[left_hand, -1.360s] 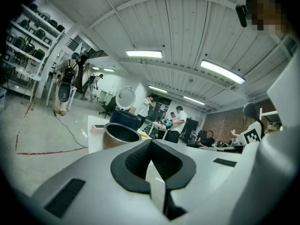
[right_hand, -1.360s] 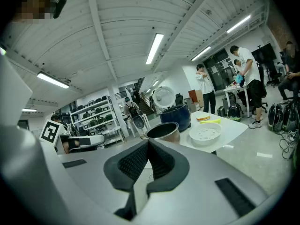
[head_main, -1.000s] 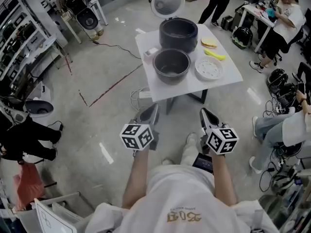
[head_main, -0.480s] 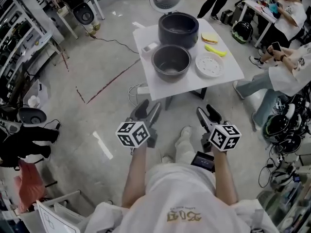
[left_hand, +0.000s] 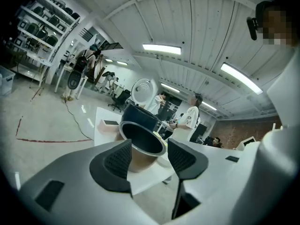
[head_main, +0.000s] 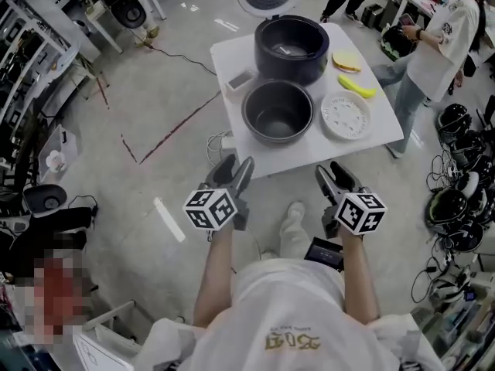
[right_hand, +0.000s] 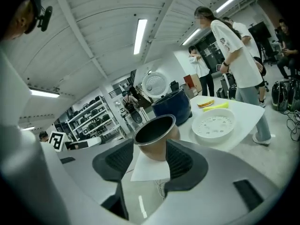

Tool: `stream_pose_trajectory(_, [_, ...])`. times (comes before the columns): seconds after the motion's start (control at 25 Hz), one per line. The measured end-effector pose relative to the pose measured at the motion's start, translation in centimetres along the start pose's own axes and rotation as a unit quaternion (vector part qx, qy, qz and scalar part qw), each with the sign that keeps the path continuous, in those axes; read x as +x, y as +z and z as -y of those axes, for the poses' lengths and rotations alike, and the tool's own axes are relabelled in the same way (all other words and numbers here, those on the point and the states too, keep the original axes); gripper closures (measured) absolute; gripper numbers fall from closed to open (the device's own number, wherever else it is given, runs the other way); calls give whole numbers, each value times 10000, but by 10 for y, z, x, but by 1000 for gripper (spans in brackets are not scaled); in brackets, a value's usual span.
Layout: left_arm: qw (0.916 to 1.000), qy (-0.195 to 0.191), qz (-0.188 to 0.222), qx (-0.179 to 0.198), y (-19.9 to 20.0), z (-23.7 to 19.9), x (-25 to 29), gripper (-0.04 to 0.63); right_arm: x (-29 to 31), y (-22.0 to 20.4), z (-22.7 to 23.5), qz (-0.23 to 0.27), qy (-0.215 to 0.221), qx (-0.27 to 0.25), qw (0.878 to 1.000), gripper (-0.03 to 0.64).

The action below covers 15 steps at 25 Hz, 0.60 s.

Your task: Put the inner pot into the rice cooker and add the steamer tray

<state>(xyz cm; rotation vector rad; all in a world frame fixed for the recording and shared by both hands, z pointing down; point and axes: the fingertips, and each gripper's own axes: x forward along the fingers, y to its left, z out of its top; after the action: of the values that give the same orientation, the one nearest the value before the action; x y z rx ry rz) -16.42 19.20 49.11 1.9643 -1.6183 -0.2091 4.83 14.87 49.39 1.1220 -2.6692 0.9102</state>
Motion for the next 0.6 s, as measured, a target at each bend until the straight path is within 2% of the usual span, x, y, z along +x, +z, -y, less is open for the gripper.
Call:
stream_pose_trajectory(0.32, [9991,374,-114,-160,32,-42,84,353,84,47,45,-285,230,291,9989,411])
stream_pose_trajectory(0.44, [9985,512,-167,-83,39,-54,108,354,110,50,59,-412,385,725,9958,417])
stream_pose_trajectory(0.6, [9976,644,-250,-81,42,-67,136,354,133,49,78,-685,423,850,9931,417])
